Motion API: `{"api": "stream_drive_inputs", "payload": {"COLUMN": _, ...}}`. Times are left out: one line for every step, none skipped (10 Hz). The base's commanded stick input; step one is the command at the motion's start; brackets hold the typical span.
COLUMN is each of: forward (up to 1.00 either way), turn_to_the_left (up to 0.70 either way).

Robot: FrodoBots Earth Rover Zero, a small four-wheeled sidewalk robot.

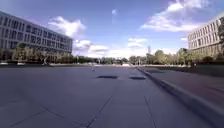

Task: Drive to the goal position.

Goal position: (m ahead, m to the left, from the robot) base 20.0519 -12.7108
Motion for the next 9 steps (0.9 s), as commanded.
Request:
{"api": "stream_drive_inputs", "payload": {"forward": 0.70, "turn_to_the_left": 0.00}}
{"api": "stream_drive_inputs", "payload": {"forward": 0.70, "turn_to_the_left": 0.00}}
{"api": "stream_drive_inputs", "payload": {"forward": 0.70, "turn_to_the_left": 0.00}}
{"api": "stream_drive_inputs", "payload": {"forward": 0.70, "turn_to_the_left": 0.00}}
{"api": "stream_drive_inputs", "payload": {"forward": 0.70, "turn_to_the_left": 0.00}}
{"api": "stream_drive_inputs", "payload": {"forward": 0.70, "turn_to_the_left": 0.00}}
{"api": "stream_drive_inputs", "payload": {"forward": 0.70, "turn_to_the_left": 0.00}}
{"api": "stream_drive_inputs", "payload": {"forward": 0.70, "turn_to_the_left": 0.00}}
{"api": "stream_drive_inputs", "payload": {"forward": 0.70, "turn_to_the_left": 0.00}}
